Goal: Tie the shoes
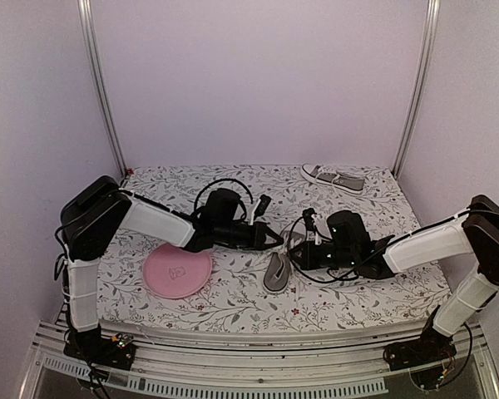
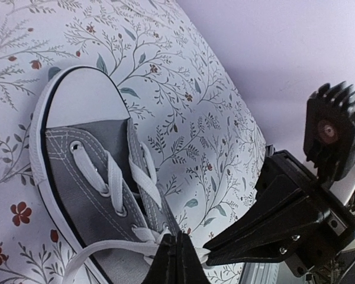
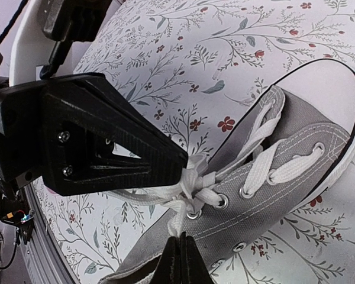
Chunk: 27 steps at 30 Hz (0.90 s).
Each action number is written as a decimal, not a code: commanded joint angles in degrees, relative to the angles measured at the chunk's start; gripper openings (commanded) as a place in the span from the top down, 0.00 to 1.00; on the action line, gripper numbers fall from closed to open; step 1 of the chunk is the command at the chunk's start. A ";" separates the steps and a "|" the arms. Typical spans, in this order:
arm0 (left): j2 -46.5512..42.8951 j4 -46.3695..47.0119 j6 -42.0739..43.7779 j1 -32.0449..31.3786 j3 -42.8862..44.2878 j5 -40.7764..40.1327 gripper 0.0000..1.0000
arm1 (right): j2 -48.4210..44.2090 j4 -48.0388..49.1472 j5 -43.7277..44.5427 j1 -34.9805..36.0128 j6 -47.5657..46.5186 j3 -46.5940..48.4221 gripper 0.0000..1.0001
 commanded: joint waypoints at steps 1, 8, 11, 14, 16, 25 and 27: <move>-1.65 2.73 -0.38 -0.14 -0.14 0.86 1.00 | 0.12 0.39 0.20 0.33 0.91 -0.98 0.98; -2.06 2.58 0.04 -0.14 -0.97 0.84 1.00 | 1.49 1.30 -0.37 0.30 1.15 0.77 0.98; -2.53 1.61 0.58 -0.16 -1.16 -0.27 1.00 | 2.58 1.56 -0.40 0.30 1.05 1.53 0.98; -3.24 -0.37 1.89 -0.16 -1.13 -1.66 1.00 | 3.12 1.91 -0.54 0.30 1.06 1.79 0.98; -3.43 -1.03 2.35 -0.14 -1.26 -1.93 1.00 | 3.59 2.26 -0.65 0.28 1.13 1.86 0.98; -3.14 -2.46 2.59 -0.15 -1.14 -2.51 1.00 | 6.65 3.19 -1.08 0.32 0.12 4.92 0.98; -3.31 -3.37 2.86 -0.21 -1.06 -3.22 1.00 | 7.06 3.29 -1.15 0.28 -0.15 5.50 0.98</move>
